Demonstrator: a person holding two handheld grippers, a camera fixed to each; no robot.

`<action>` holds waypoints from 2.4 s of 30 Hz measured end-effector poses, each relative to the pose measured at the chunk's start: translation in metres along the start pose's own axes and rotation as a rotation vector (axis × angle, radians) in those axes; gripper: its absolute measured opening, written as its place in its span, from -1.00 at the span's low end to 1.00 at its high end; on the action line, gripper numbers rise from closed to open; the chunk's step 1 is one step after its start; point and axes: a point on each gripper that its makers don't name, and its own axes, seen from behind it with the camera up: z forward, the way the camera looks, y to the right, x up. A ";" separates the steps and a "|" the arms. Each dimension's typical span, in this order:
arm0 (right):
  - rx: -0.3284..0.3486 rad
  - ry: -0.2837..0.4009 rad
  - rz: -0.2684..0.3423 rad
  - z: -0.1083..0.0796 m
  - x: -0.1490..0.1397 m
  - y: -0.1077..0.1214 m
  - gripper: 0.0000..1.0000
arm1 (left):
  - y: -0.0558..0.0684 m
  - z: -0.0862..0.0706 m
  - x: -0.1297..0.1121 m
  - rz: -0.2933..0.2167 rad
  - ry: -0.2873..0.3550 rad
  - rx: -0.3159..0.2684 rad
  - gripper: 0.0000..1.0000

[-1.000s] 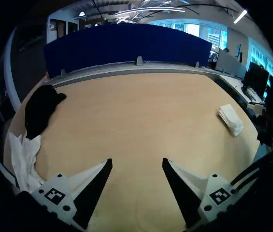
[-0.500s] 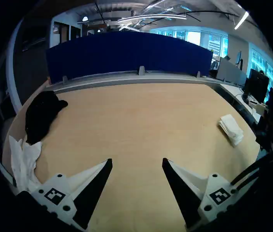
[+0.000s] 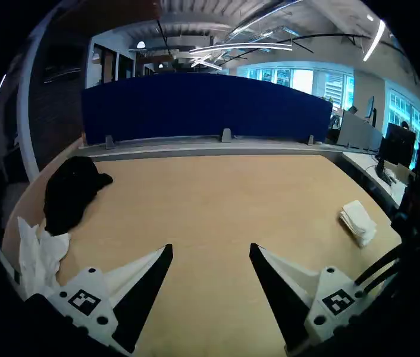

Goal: Fold towel

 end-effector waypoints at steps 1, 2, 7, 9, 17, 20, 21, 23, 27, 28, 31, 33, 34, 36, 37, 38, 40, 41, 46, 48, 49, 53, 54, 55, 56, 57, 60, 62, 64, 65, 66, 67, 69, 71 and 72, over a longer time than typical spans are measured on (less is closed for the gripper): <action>0.006 0.010 -0.003 0.001 0.003 -0.004 1.00 | -0.002 0.000 0.003 -0.002 0.011 0.005 0.92; 0.011 0.020 -0.005 0.001 0.006 -0.008 1.00 | -0.004 0.000 0.006 -0.004 0.022 0.010 0.92; 0.022 0.047 -0.040 0.006 0.015 -0.028 1.00 | -0.019 -0.002 0.021 -0.022 0.080 0.052 0.92; 0.024 0.056 -0.052 0.008 0.017 -0.035 1.00 | -0.026 -0.004 0.029 -0.031 0.108 0.074 0.92; 0.037 0.075 -0.036 0.012 0.020 -0.062 1.00 | -0.045 -0.016 0.073 -0.041 0.263 0.116 0.91; 0.033 0.074 -0.031 0.014 0.020 -0.066 1.00 | -0.056 -0.022 0.090 -0.030 0.321 0.143 0.91; 0.031 0.074 -0.032 0.014 0.020 -0.066 1.00 | -0.059 -0.024 0.096 -0.025 0.341 0.154 0.91; 0.026 0.072 -0.037 0.015 0.021 -0.068 1.00 | -0.064 -0.027 0.105 -0.015 0.374 0.171 0.91; 0.018 0.070 -0.049 0.016 0.022 -0.072 1.00 | -0.069 -0.029 0.117 -0.004 0.419 0.187 0.91; 0.018 0.069 -0.051 0.016 0.022 -0.073 1.00 | -0.068 -0.028 0.117 -0.004 0.424 0.186 0.91; 0.015 0.067 -0.054 0.016 0.022 -0.076 1.00 | -0.067 -0.026 0.117 -0.005 0.436 0.180 0.91; 0.014 0.066 -0.057 0.016 0.021 -0.078 1.00 | -0.066 -0.023 0.114 -0.003 0.442 0.176 0.91; 0.015 0.067 -0.059 0.015 0.020 -0.079 1.00 | -0.067 -0.021 0.112 0.001 0.443 0.177 0.91; 0.016 0.067 -0.063 0.014 0.019 -0.081 1.00 | -0.068 -0.018 0.106 0.011 0.445 0.178 0.92; 0.017 0.066 -0.064 0.013 0.017 -0.083 1.00 | -0.068 -0.015 0.102 0.019 0.443 0.178 0.91; 0.018 0.066 -0.066 0.013 0.016 -0.084 1.00 | -0.069 -0.013 0.098 0.028 0.442 0.178 0.91; 0.019 0.066 -0.066 0.011 0.014 -0.087 1.00 | -0.069 -0.008 0.091 0.050 0.438 0.180 0.91; 0.019 0.067 -0.065 0.010 0.013 -0.088 1.00 | -0.069 -0.005 0.087 0.062 0.437 0.182 0.91; 0.022 0.075 -0.057 0.007 0.010 -0.093 1.00 | -0.070 0.004 0.073 0.097 0.454 0.185 0.91; 0.020 0.078 -0.050 0.006 0.010 -0.092 1.00 | -0.071 0.009 0.067 0.098 0.463 0.182 0.92; 0.018 0.080 -0.044 0.007 0.010 -0.091 1.00 | -0.072 0.011 0.064 0.098 0.466 0.183 0.92; 0.003 0.091 -0.018 0.009 0.010 -0.087 1.00 | -0.079 0.018 0.051 0.100 0.478 0.191 0.92; -0.001 0.095 -0.012 0.010 0.010 -0.086 1.00 | -0.081 0.020 0.048 0.099 0.481 0.194 0.92; -0.004 0.098 -0.007 0.010 0.010 -0.085 1.00 | -0.083 0.022 0.046 0.096 0.483 0.196 0.91; -0.006 0.100 -0.002 0.011 0.010 -0.085 1.00 | -0.085 0.023 0.043 0.093 0.485 0.199 0.91; -0.008 0.103 0.000 0.011 0.010 -0.085 1.00 | -0.087 0.024 0.041 0.088 0.488 0.201 0.91; -0.012 0.112 -0.005 0.013 0.010 -0.086 1.00 | -0.092 0.028 0.033 0.064 0.498 0.203 0.92; -0.014 0.118 -0.015 0.015 0.010 -0.087 1.00 | -0.095 0.031 0.028 0.048 0.505 0.202 0.91; -0.014 0.121 -0.023 0.015 0.009 -0.089 1.00 | -0.098 0.034 0.021 0.038 0.508 0.201 0.92; -0.013 0.122 -0.027 0.016 0.008 -0.091 1.00 | -0.099 0.036 0.018 0.034 0.508 0.201 0.91; -0.013 0.123 -0.032 0.016 0.006 -0.092 1.00 | -0.100 0.037 0.015 0.032 0.508 0.201 0.91; -0.013 0.122 -0.035 0.016 0.005 -0.093 1.00 | -0.100 0.039 0.012 0.032 0.508 0.201 0.91; -0.013 0.120 -0.042 0.017 0.001 -0.094 1.00 | -0.101 0.043 0.007 0.031 0.507 0.201 0.91; -0.016 0.118 -0.048 0.017 -0.002 -0.094 1.00 | -0.100 0.045 0.002 0.029 0.507 0.201 0.91; -0.017 0.117 -0.050 0.017 -0.003 -0.095 1.00 | -0.099 0.046 0.001 0.028 0.508 0.200 0.91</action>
